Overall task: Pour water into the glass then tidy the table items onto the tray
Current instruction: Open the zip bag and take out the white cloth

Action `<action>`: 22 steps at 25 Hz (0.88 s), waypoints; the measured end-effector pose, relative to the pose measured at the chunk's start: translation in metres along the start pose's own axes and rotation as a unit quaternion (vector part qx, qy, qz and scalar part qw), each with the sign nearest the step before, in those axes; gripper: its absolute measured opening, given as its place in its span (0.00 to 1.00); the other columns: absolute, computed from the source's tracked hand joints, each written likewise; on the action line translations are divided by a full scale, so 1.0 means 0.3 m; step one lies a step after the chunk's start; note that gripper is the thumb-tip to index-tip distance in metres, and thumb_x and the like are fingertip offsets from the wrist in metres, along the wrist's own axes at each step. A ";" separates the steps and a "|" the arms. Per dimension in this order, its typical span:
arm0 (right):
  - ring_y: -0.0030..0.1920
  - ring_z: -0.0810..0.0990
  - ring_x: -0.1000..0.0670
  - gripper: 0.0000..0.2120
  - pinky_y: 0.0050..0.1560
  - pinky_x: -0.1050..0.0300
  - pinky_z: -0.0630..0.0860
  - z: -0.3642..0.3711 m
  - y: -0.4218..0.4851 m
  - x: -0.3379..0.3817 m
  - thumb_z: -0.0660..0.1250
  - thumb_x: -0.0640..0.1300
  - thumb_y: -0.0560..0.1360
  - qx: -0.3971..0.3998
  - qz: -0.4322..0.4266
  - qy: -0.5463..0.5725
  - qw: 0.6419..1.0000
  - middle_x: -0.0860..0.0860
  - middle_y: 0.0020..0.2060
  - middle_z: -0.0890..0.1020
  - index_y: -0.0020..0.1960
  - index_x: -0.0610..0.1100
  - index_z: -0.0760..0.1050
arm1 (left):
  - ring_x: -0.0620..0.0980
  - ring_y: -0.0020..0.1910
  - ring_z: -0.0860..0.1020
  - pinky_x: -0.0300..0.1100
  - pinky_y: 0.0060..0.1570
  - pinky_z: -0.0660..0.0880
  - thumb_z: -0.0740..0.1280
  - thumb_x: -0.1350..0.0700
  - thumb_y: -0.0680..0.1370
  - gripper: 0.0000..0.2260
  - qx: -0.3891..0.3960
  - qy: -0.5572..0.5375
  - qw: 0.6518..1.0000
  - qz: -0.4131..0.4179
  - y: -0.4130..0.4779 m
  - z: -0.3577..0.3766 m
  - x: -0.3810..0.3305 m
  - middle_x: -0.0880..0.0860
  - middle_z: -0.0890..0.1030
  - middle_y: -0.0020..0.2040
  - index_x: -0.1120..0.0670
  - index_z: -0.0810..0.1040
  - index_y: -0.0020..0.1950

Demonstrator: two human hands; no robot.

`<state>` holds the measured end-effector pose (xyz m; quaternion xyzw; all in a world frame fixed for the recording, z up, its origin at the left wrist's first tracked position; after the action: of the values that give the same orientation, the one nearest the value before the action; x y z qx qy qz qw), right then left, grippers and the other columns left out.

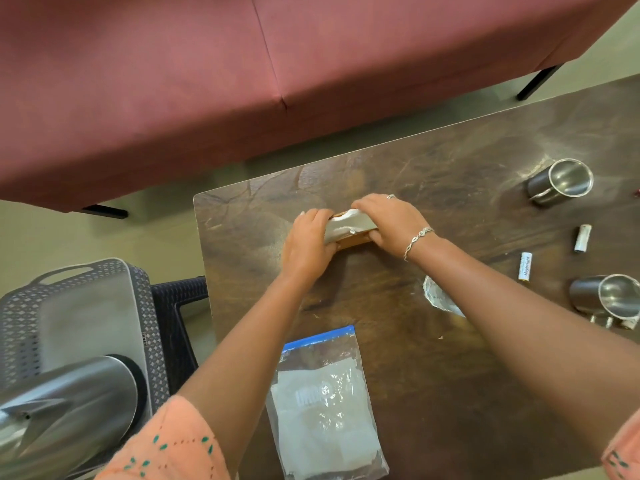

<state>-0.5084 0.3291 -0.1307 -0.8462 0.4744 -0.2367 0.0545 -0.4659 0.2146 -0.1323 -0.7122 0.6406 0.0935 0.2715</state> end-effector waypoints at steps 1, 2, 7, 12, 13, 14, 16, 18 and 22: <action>0.59 0.73 0.42 0.19 0.55 0.45 0.73 0.013 -0.038 0.013 0.64 0.36 0.70 -0.001 -0.006 0.013 1.000 0.46 0.58 0.75 0.61 0.44 0.70 | 0.51 0.58 0.72 0.41 0.54 0.67 0.69 0.57 0.72 0.19 -0.001 -0.015 1.000 -0.002 -0.047 0.010 0.003 0.52 0.74 0.60 0.55 0.71 0.62; 0.58 0.73 0.42 0.19 0.55 0.44 0.73 0.030 -0.083 0.028 0.64 0.36 0.69 -0.002 -0.013 0.023 1.000 0.45 0.58 0.76 0.60 0.43 0.71 | 0.51 0.57 0.72 0.41 0.51 0.68 0.69 0.57 0.72 0.19 0.002 -0.026 1.000 0.001 -0.095 0.026 0.003 0.53 0.74 0.59 0.55 0.72 0.62; 0.56 0.76 0.40 0.20 0.55 0.44 0.74 0.128 -0.300 0.060 0.68 0.34 0.67 -0.021 -0.018 0.038 0.999 0.43 0.55 0.78 0.59 0.38 0.73 | 0.51 0.56 0.73 0.39 0.50 0.68 0.69 0.58 0.73 0.19 0.042 -0.028 0.999 0.017 -0.284 0.135 -0.016 0.52 0.75 0.59 0.55 0.71 0.63; 0.44 0.82 0.41 0.26 0.42 0.50 0.81 0.170 -0.398 0.065 0.77 0.31 0.53 -0.086 -0.034 0.021 0.996 0.43 0.45 0.83 0.51 0.37 0.77 | 0.50 0.60 0.72 0.43 0.55 0.71 0.68 0.60 0.73 0.21 0.059 -0.022 0.998 0.004 -0.361 0.195 -0.039 0.52 0.73 0.63 0.55 0.70 0.66; 0.44 0.82 0.41 0.26 0.42 0.50 0.80 0.173 -0.408 0.060 0.77 0.31 0.53 -0.091 -0.031 0.024 0.995 0.43 0.45 0.83 0.51 0.37 0.77 | 0.51 0.60 0.72 0.44 0.55 0.71 0.68 0.60 0.73 0.21 0.062 -0.020 0.998 0.007 -0.366 0.203 -0.046 0.52 0.73 0.63 0.55 0.69 0.66; 0.44 0.82 0.41 0.26 0.42 0.50 0.80 0.175 -0.417 0.055 0.76 0.31 0.53 -0.093 -0.029 0.029 0.995 0.43 0.45 0.83 0.51 0.37 0.77 | 0.51 0.61 0.71 0.44 0.56 0.70 0.67 0.59 0.74 0.21 0.065 -0.018 0.998 0.010 -0.370 0.212 -0.053 0.52 0.73 0.63 0.55 0.69 0.66; 0.44 0.82 0.41 0.25 0.43 0.51 0.80 0.180 -0.432 0.045 0.76 0.31 0.54 -0.094 -0.023 0.033 0.995 0.44 0.45 0.83 0.51 0.38 0.77 | 0.51 0.61 0.71 0.44 0.57 0.70 0.67 0.59 0.74 0.21 0.069 -0.014 0.997 0.015 -0.374 0.228 -0.063 0.52 0.73 0.64 0.55 0.69 0.66; 0.44 0.82 0.42 0.25 0.42 0.51 0.80 0.182 -0.438 0.041 0.76 0.31 0.54 -0.100 -0.021 0.027 0.994 0.44 0.45 0.82 0.50 0.38 0.77 | 0.51 0.61 0.71 0.44 0.57 0.70 0.67 0.59 0.74 0.21 0.070 -0.012 0.997 0.015 -0.374 0.237 -0.064 0.52 0.72 0.64 0.55 0.69 0.66; 0.47 0.81 0.40 0.23 0.46 0.48 0.79 0.187 -0.428 0.034 0.74 0.30 0.57 -0.098 -0.016 0.040 0.994 0.42 0.47 0.82 0.52 0.37 0.76 | 0.51 0.61 0.71 0.44 0.57 0.70 0.66 0.59 0.75 0.21 0.072 -0.016 0.997 0.005 -0.364 0.239 -0.061 0.52 0.72 0.64 0.56 0.68 0.67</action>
<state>-0.3788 0.3830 -0.1358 -0.8449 0.4832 -0.2235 -0.0510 -0.3481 0.2703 -0.1543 -0.6862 0.6444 0.0602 0.3321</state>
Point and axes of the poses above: each hand's wrist, its own y-axis towards the middle knuckle, its own z-axis out of the palm, x = y × z, the point moved 8 cm from there along y, towards the middle knuckle
